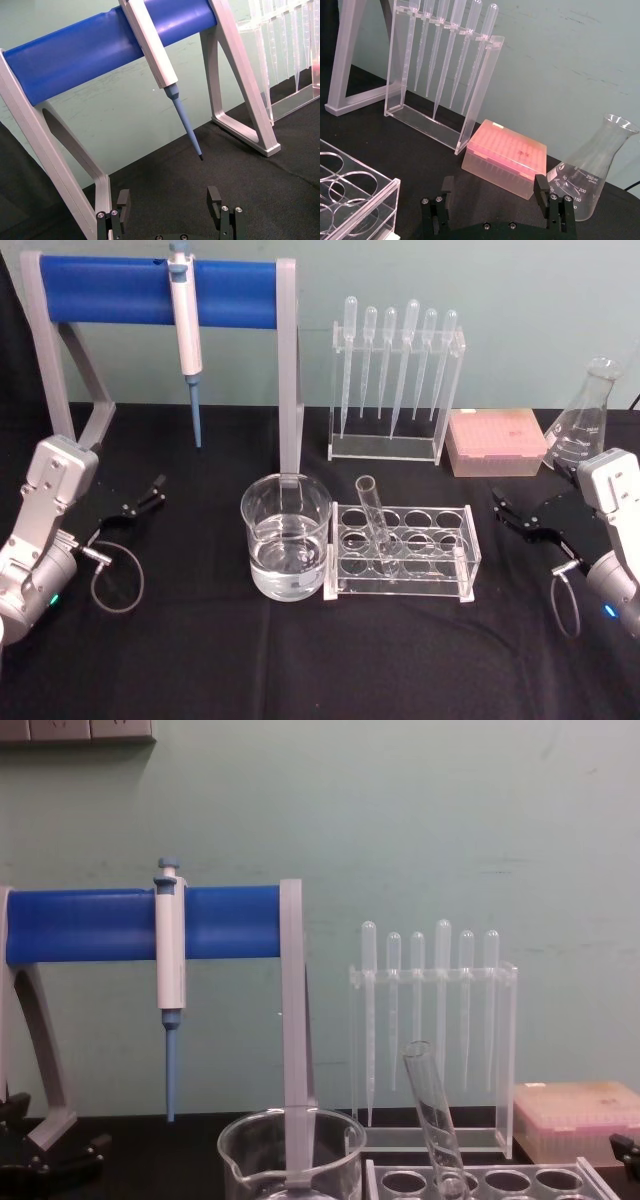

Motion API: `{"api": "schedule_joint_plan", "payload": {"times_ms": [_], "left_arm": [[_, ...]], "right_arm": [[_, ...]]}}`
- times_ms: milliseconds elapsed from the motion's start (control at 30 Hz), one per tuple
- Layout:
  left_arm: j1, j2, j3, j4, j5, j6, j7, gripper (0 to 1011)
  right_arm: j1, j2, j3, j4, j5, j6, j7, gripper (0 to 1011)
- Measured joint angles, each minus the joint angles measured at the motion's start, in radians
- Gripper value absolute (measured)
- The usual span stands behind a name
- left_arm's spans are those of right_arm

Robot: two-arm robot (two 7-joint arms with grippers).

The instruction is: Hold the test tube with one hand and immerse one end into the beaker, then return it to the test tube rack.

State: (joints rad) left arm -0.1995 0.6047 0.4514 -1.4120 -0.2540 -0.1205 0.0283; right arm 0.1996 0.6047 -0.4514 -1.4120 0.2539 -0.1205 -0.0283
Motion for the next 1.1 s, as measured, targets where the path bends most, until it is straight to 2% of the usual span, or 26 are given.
{"api": "schedule_joint_plan", "payload": {"times_ms": [200,367,567,600,800,900,1100], "left_arm": [[0.0,0.0,0.0,0.0,0.0,0.0,0.0,1000],[0.0,0.0,0.0,0.0,0.0,0.0,0.0,1000],[0.0,0.0,0.0,0.0,0.0,0.0,0.0,1000],[0.0,0.0,0.0,0.0,0.0,0.0,0.0,1000],[0.0,0.0,0.0,0.0,0.0,0.0,0.0,1000],[0.0,0.0,0.0,0.0,0.0,0.0,0.0,1000],[0.0,0.0,0.0,0.0,0.0,0.0,0.0,1000]], "right_arm": [[-0.009,0.008,0.011,-0.02,0.001,-0.003,0.004,1003],[-0.035,0.035,0.045,-0.087,0.007,-0.006,0.02,1003],[-0.067,0.078,0.096,-0.179,0.048,0.003,0.074,1003],[-0.067,0.078,0.096,-0.179,0.048,0.003,0.074,1003],[-0.081,0.133,0.127,-0.253,0.117,0.037,0.194,1003],[-0.079,0.172,0.138,-0.295,0.18,0.071,0.305,1003],[-0.052,0.206,0.139,-0.323,0.261,0.134,0.457,1003]]}}
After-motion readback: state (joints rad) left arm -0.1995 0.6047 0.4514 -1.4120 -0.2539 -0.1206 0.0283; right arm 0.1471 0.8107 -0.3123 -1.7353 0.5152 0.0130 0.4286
